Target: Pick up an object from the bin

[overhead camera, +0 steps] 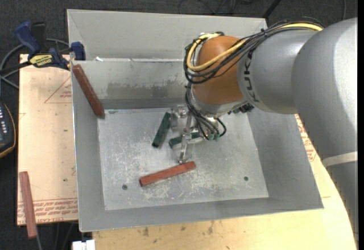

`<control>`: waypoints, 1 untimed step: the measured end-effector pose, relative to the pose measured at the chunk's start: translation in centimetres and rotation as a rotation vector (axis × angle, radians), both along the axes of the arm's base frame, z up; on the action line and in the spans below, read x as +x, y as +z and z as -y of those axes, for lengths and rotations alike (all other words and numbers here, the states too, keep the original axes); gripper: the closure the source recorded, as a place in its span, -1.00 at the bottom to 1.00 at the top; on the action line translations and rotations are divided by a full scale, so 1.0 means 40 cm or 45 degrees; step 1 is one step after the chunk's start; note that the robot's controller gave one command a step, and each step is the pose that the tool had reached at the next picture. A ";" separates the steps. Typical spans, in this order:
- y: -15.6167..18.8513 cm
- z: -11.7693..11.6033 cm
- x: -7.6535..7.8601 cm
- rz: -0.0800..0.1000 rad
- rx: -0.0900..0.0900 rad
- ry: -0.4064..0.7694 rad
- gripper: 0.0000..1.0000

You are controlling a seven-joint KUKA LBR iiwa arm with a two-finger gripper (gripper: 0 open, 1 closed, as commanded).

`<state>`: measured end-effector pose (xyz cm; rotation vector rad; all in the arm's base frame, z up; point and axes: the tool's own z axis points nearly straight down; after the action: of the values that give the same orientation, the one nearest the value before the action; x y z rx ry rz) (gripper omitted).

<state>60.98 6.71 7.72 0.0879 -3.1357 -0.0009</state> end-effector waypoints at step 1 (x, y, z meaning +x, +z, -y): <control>0.008 0.000 0.003 0.006 0.001 -0.001 1.00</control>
Offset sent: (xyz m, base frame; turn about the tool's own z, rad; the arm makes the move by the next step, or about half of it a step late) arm 0.0000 0.0000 0.0000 0.0000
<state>61.11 6.69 8.06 0.0868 -3.1401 -0.0021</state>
